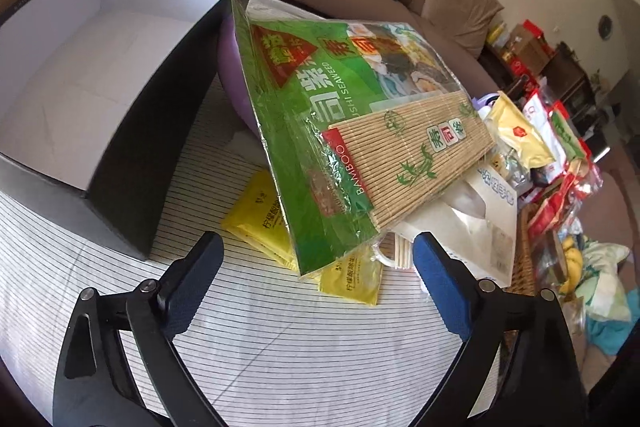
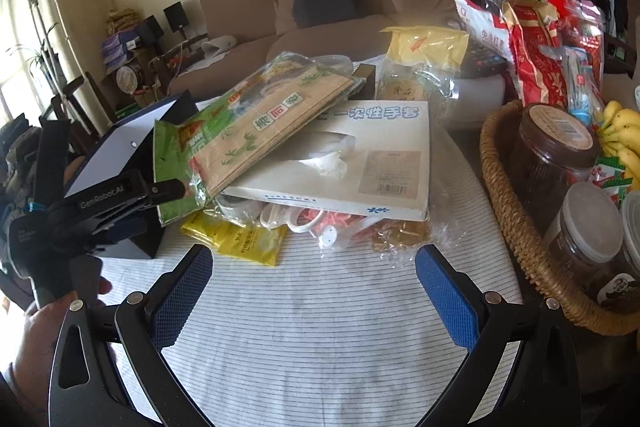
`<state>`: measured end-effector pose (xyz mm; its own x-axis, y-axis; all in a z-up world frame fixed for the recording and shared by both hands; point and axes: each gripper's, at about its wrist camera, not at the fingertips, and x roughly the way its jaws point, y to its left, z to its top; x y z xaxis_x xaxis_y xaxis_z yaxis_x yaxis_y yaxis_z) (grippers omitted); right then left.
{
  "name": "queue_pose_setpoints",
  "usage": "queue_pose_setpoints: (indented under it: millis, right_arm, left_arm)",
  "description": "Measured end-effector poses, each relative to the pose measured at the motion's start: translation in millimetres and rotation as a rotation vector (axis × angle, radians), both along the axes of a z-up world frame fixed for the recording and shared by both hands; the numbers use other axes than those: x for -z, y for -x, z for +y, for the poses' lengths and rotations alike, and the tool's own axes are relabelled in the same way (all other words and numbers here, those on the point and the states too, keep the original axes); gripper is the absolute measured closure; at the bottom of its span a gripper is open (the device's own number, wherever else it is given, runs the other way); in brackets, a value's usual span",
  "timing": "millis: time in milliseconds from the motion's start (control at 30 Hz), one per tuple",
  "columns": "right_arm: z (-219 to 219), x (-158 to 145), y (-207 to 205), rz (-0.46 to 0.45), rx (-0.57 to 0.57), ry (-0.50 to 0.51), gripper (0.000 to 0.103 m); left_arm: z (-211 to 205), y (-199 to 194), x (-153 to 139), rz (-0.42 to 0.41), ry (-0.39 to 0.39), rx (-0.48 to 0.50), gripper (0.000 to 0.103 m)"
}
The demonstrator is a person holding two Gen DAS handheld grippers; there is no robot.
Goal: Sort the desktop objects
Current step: 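Reach the right tool to the green seaweed bag and grasp it, then lift the green seaweed bag with the right tool toward the black box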
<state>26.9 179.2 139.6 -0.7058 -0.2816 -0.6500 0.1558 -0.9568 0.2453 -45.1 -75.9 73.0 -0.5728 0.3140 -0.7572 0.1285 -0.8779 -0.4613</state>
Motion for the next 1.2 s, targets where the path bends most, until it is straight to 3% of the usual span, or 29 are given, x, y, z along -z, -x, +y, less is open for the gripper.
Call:
queue_pose_setpoints:
  millis: [100,300,433,467,700,933,1033,1133,1200]
  right_arm:
    - [-1.7,2.2,2.7,-0.019,-0.014,0.039,0.0]
    - [-19.8,3.3,3.8,-0.008,-0.062,-0.034,0.0]
    - [-21.9,7.9,4.7,-0.024,-0.076,-0.024,0.0]
    - [-21.3,8.3,4.6,-0.024,-0.077,-0.02,0.0]
    - [-6.6,7.8,7.4,-0.036,-0.081,0.121,0.004]
    - [20.4,23.5,27.2,-0.11,-0.053,0.525,0.005]
    - [27.0,39.3,40.0,-0.163,-0.001,0.678,0.01]
    - [23.1,59.6,56.3,-0.233,0.039,0.731,0.016]
    - [18.1,77.7,65.1,-0.289,0.057,0.805,0.03]
  left_arm:
    - [-6.0,12.6,16.3,-0.027,-0.113,0.002,0.021]
    - [-13.8,24.5,39.5,-0.068,-0.245,0.021,0.053]
    - [-9.4,24.0,28.5,-0.047,-0.237,0.054,0.092]
    - [-7.7,22.7,23.4,-0.041,-0.227,0.062,0.096]
    - [-15.8,8.8,4.3,-0.037,-0.291,0.1,0.096]
    - [-24.3,-29.2,-2.6,-0.063,-0.326,0.197,0.097]
    - [-24.0,-46.9,0.3,-0.097,-0.333,0.238,0.096]
    - [-28.2,-59.4,5.1,-0.12,-0.359,0.249,0.097]
    - [-28.3,-64.2,5.5,-0.128,-0.367,0.256,0.097]
